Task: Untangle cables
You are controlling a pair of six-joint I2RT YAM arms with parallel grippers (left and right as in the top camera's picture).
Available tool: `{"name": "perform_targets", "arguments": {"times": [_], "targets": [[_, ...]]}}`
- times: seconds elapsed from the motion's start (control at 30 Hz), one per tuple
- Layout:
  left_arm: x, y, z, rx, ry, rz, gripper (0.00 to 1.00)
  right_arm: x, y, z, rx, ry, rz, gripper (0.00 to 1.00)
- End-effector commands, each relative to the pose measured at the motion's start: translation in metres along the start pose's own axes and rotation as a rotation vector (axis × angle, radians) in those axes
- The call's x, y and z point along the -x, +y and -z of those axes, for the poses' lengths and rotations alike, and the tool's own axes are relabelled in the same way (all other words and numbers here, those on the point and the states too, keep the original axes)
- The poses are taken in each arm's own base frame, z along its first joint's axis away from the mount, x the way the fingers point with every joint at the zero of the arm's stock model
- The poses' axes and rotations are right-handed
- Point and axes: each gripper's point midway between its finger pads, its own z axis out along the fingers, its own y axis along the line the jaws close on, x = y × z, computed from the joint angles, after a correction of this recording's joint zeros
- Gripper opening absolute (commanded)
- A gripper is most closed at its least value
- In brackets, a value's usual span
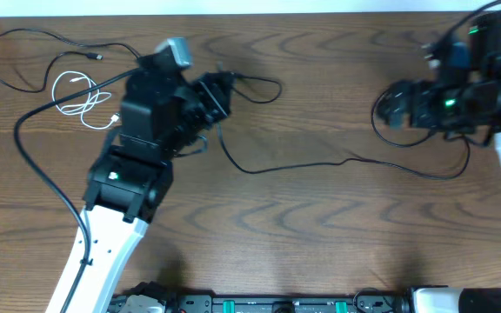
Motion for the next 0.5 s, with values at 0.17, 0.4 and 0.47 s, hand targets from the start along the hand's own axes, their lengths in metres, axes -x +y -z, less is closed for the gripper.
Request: {"name": "perform_targets", "arguments": {"times": [0.17, 0.4, 0.47], "targets": [[0.007, 0.036, 0.010, 0.128, -0.004, 0.166, 0.07, -0.058, 0.083, -0.058, 0.327, 0.172, 0.459, 0.99], [-0.005, 0.082, 0.021, 0.348, 0.002, 0.125, 0.07, -0.094, 0.104, -0.105, 0.368, 0.235, 0.559, 0.99], [-0.010, 0.093, 0.026, 0.404, 0.016, 0.120, 0.08, -0.102, 0.105, -0.112, 0.373, 0.253, 0.569, 0.99]]}}
